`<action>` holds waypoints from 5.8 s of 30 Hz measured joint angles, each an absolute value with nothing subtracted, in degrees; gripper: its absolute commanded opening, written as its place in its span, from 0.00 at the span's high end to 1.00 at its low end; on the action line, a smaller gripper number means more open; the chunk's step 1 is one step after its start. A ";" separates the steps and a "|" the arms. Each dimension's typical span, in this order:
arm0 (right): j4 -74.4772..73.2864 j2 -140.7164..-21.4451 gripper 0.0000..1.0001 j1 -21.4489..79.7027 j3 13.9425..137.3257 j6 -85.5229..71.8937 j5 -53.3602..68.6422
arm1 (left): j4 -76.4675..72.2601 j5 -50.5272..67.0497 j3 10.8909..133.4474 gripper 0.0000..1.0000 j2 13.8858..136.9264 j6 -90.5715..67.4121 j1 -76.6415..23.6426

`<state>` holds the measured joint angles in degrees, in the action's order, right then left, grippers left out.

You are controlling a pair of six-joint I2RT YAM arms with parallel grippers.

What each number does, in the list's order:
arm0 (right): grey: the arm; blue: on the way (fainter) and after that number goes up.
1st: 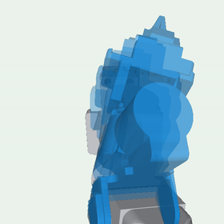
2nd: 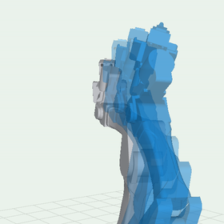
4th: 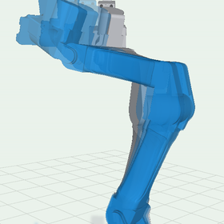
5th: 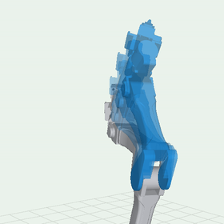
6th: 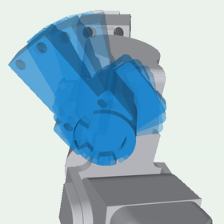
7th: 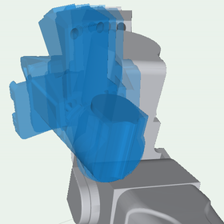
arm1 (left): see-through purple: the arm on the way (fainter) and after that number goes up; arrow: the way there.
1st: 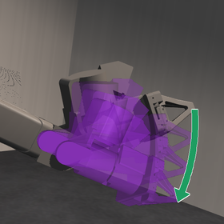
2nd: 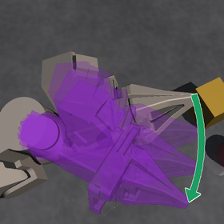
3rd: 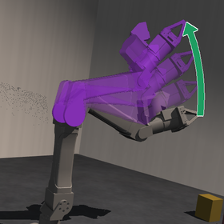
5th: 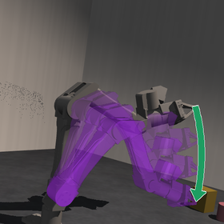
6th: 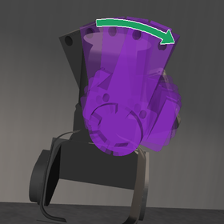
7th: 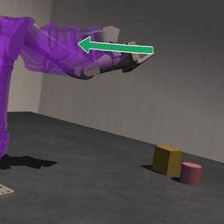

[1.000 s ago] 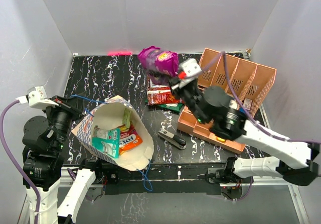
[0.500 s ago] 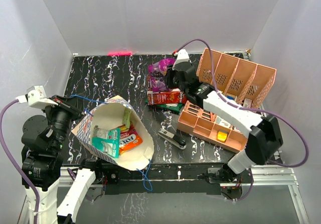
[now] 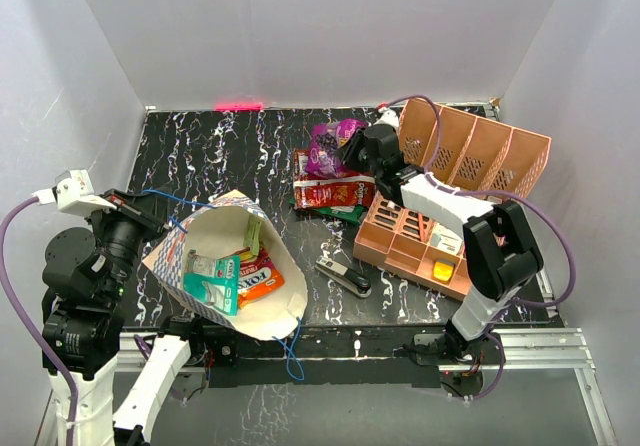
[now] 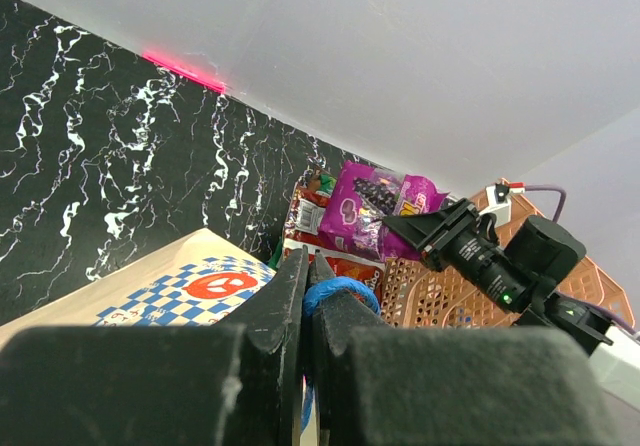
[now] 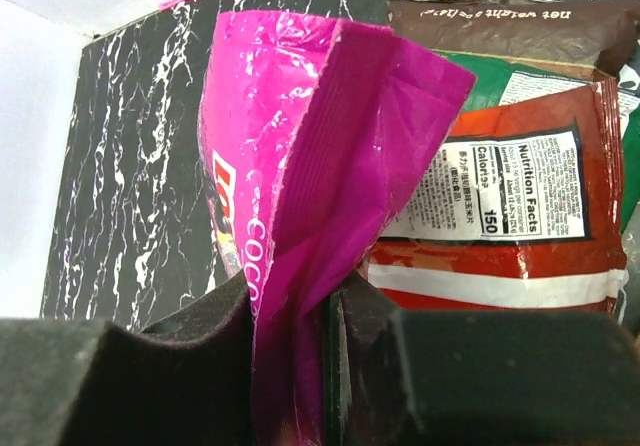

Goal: Take the snacks out of the paper bag
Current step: Place the snack at the center of the board, then take out the snack from the paper bag.

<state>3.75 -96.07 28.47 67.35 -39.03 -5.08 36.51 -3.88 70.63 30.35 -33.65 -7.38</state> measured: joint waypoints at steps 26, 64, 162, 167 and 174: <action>9.37 -99.72 0.43 27.90 59.35 -37.76 -9.06 | 36.53 -3.88 70.65 1.00 30.35 -33.63 -7.38; -5.21 -74.46 0.27 41.17 57.21 -8.86 7.09 | 35.38 4.27 66.96 1.00 22.55 -31.14 -7.38; 18.17 -90.65 0.93 82.78 57.91 -31.83 -37.69 | 42.30 3.36 64.95 1.00 22.87 -33.19 -7.38; 18.68 -80.18 0.93 82.76 55.11 -22.83 -33.01 | 42.59 1.72 64.95 1.00 23.11 -33.67 -7.38; 18.74 -65.93 0.93 82.74 52.47 -10.81 -24.69 | 43.40 -0.25 64.95 1.00 23.68 -34.24 -7.38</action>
<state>18.74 -65.93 82.74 52.47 -10.81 -24.69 43.40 -0.25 64.95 23.68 -34.24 -7.38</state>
